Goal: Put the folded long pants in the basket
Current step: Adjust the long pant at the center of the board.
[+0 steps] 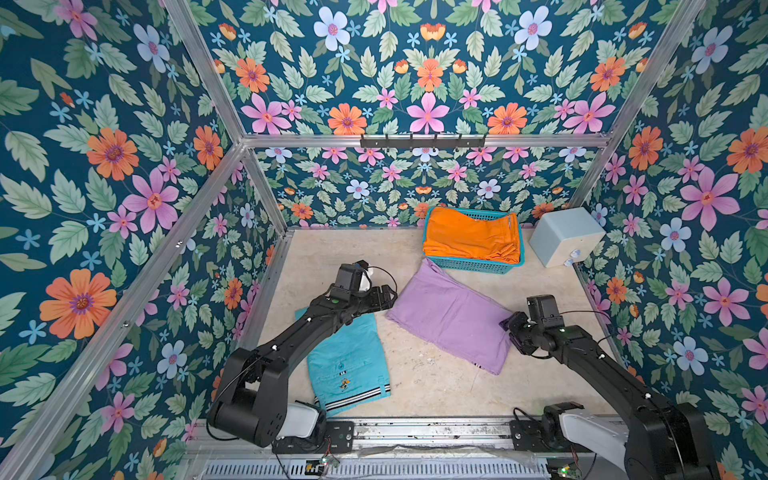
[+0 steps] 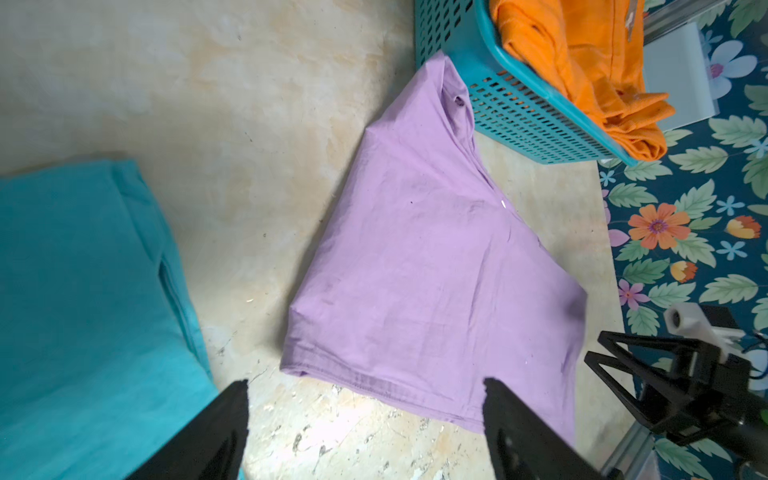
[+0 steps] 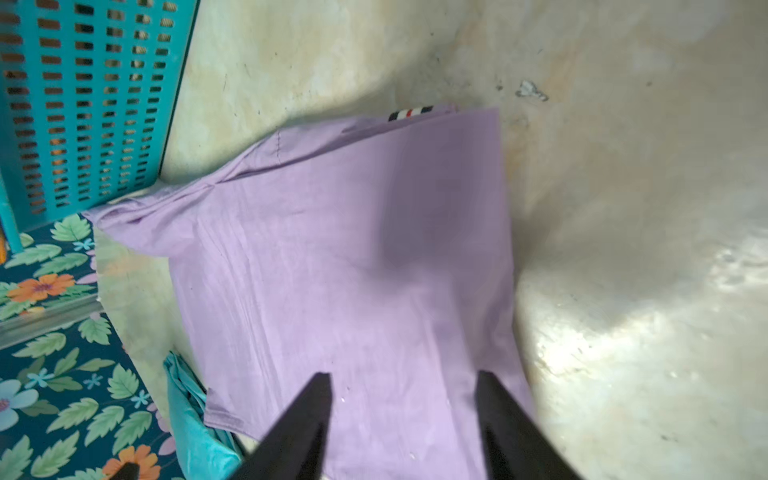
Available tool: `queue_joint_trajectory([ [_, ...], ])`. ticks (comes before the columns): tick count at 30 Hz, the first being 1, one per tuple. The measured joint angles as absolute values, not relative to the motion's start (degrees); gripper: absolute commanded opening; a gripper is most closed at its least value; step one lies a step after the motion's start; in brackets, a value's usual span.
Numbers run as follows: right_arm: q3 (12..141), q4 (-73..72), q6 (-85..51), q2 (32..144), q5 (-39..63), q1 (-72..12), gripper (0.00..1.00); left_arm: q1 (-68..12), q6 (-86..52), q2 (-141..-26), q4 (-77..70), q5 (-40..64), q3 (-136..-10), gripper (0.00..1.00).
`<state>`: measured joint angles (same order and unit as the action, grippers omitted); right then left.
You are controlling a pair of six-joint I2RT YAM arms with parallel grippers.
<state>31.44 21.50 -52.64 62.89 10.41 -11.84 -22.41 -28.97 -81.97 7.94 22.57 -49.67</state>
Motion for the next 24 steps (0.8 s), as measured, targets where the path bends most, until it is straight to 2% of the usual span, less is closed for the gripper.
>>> queue_joint_trajectory([
  [3, 29.7, 23.9, -51.2, 62.6, 10.7, -11.7, 0.81, -22.7, -27.6, -86.8, 9.6, 21.3, -53.5, 0.89],
  [10, 29.2, 26.0, -48.6, 67.5, 13.8, -11.7, 0.8, -22.9, -22.9, -98.1, 13.8, 17.5, -63.2, 0.88],
  [19, 32.7, 19.9, -46.7, 76.7, 21.3, -12.5, 0.74, -22.9, -19.5, -109.8, 14.9, 20.1, -69.1, 0.8],
  [24, 34.9, 18.2, -44.4, 81.2, 25.2, -12.7, 0.62, -22.9, -19.2, -109.7, 12.2, 22.6, -67.6, 0.78],
])
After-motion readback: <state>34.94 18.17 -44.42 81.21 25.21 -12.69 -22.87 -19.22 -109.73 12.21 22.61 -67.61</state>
